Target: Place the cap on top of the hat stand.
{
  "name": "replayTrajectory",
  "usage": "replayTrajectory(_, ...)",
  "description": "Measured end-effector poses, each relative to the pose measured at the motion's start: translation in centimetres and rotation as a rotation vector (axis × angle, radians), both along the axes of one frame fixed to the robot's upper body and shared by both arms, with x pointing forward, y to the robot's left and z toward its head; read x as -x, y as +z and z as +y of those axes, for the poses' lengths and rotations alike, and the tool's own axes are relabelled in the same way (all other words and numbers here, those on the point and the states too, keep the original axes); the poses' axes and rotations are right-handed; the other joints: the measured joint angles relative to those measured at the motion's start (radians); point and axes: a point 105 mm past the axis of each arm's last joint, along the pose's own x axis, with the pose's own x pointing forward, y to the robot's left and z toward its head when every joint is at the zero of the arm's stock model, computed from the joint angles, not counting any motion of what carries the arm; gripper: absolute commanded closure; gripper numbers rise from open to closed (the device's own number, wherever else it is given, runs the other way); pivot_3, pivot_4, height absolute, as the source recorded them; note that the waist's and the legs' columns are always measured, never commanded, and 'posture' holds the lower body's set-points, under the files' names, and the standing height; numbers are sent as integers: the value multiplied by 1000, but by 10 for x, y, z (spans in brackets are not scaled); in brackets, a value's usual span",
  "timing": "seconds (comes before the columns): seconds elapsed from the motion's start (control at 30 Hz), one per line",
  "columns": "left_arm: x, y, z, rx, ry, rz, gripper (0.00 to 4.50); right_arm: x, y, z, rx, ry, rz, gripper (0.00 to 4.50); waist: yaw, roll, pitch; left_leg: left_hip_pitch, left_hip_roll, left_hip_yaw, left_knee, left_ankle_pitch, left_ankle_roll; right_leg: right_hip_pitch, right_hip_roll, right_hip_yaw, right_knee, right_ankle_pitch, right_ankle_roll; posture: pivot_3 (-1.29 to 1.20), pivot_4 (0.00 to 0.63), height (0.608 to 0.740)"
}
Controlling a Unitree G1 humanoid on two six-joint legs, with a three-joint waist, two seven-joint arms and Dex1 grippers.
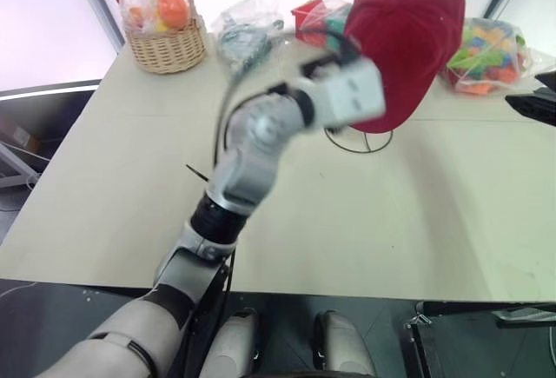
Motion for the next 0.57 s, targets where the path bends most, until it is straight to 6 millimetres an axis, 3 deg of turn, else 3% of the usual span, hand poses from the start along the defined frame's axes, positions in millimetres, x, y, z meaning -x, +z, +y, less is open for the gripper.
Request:
replayTrajectory(0.1,-25,9,51,282,133,110,377,0,-1,0,2,-2,0,0,0,0,0,0,0,0,1,0,0,0,0,0,1,0,0,0,150,740)
replayTrajectory(0.17,-36,5,86,465,204,152,377,-2,-3,0,-5,2,-1,0,3,0,0,0,0,0,2,0,0,0,0,0,1,0,0,0,150,740)
replayTrajectory(0.23,-43,-4,107,562,258,195,377,-4,-7,2,-17,10,3,0,7,-1,1,-1,0,-1,3,0,0,0,0,0,1,0,1,0,150,740)
replayTrajectory(0.4,-46,-47,155,582,398,321,377,-7,-14,4,-23,18,27,0,5,-1,0,-1,-2,-2,4,0,0,1,-1,0,0,1,2,0,150,740)
replayTrajectory(0.57,-22,-110,205,452,491,456,377,2,-26,-5,23,0,106,0,3,-1,0,-1,-1,-2,3,0,-1,0,0,0,0,2,2,0,150,740)
